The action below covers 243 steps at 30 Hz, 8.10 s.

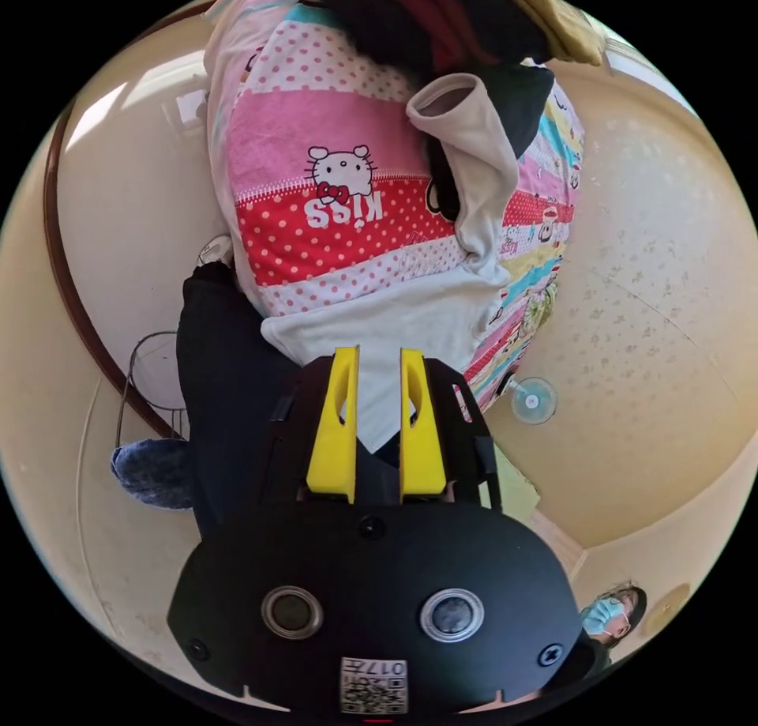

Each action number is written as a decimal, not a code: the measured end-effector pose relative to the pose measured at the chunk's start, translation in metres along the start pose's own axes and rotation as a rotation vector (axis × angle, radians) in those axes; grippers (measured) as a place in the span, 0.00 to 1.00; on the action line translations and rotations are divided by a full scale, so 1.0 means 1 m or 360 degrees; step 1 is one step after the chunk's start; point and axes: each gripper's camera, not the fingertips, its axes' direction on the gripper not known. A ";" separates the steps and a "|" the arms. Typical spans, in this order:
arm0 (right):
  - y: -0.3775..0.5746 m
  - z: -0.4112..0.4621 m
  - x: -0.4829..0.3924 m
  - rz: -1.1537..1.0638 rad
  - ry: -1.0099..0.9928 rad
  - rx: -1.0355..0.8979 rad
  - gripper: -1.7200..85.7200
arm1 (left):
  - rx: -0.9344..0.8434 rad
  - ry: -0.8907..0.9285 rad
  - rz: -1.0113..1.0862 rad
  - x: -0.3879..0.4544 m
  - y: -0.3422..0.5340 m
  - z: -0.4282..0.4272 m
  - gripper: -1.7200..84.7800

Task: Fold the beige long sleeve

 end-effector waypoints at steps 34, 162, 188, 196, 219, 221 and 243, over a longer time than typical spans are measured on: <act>0.582 0.434 -0.178 -0.2158 0.0258 -0.2037 0.13 | 0.0050 0.0692 0.0276 0.089 -0.126 -0.116 0.02; 0.184 0.294 -0.218 -0.1976 0.1069 -0.1222 0.07 | -0.0320 -0.0259 0.0548 -0.005 -0.258 0.223 0.20; 0.077 0.180 -0.110 -0.1116 0.0425 -0.1589 0.10 | -0.0957 -0.0203 0.1388 0.084 -0.024 0.391 0.19; 0.053 0.196 -0.069 -0.0256 -0.0281 -0.1615 0.25 | -0.1047 -0.0664 0.1004 0.000 -0.093 0.446 0.30; 0.179 0.213 -0.148 -0.0289 -0.0591 -0.1578 0.10 | -0.1247 0.0118 0.1161 0.099 -0.033 0.207 0.10; 0.230 0.222 -0.177 -0.0370 -0.0691 -0.1713 0.08 | -0.1144 0.0259 0.1216 0.113 -0.049 0.145 0.10; 0.559 0.462 -0.203 -0.1248 0.0403 -0.2372 0.08 | -0.0199 0.0350 0.0831 -0.011 -0.170 -0.114 0.09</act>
